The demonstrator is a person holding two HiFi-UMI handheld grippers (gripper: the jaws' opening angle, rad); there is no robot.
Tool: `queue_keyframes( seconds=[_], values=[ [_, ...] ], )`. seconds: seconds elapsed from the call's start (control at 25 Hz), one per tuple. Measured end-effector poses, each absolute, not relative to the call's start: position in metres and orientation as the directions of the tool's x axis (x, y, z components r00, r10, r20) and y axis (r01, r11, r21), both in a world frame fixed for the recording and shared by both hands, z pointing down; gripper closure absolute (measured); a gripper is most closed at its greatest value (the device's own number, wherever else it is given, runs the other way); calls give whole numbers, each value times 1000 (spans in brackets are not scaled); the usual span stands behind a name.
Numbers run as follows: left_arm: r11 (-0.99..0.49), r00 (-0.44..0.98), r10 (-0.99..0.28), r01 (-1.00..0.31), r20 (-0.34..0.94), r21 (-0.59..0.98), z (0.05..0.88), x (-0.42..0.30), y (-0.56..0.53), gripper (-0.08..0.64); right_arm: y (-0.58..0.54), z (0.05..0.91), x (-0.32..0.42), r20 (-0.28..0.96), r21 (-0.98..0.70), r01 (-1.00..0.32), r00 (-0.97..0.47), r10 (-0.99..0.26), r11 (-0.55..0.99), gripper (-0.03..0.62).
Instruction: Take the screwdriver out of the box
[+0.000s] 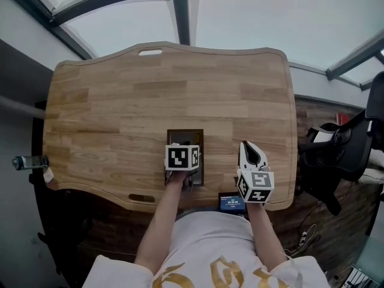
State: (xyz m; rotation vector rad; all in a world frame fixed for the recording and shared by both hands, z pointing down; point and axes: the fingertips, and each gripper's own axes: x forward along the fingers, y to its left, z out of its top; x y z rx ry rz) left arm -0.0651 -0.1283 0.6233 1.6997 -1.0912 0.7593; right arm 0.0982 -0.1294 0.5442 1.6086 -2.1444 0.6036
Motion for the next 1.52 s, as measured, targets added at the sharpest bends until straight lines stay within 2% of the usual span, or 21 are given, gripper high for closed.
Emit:
queue_keyframes(
  seconds=[0.4, 0.72, 0.92, 1.08, 1.16, 1.2, 1.24, 1.52],
  values=[
    [-145, 399, -265, -916, 878, 373, 642, -64, -125, 433, -131, 560, 102, 584, -115, -964, -259, -769, 238, 558],
    [-111, 442, -229, -897, 867, 428, 649, -62, -123, 439, -137, 567, 99, 598, -118, -962, -267, -755, 246, 558],
    [-127, 381, -231, -924, 895, 361, 646, -67, -123, 436, -142, 564, 94, 594, -112, -960, -272, -757, 257, 558],
    [-123, 294, -293, -955, 910, 269, 641, -78, -129, 528, -144, 563, 92, 593, -112, -959, -275, -757, 261, 558],
    [-124, 324, -290, -946, 901, 300, 639, -75, -129, 524, -143, 564, 91, 595, -114, -958, -278, -754, 263, 558],
    [-124, 350, -283, -937, 893, 328, 639, -72, -128, 484, -142, 564, 90, 597, -116, -957, -280, -752, 264, 558],
    [-122, 372, -277, -928, 886, 352, 638, -70, -128, 414, -142, 565, 89, 598, -118, -957, -282, -750, 266, 558],
    [-131, 385, -255, -923, 887, 363, 644, -68, -126, 417, -141, 566, 85, 601, -123, -955, -288, -746, 269, 558]
  ],
)
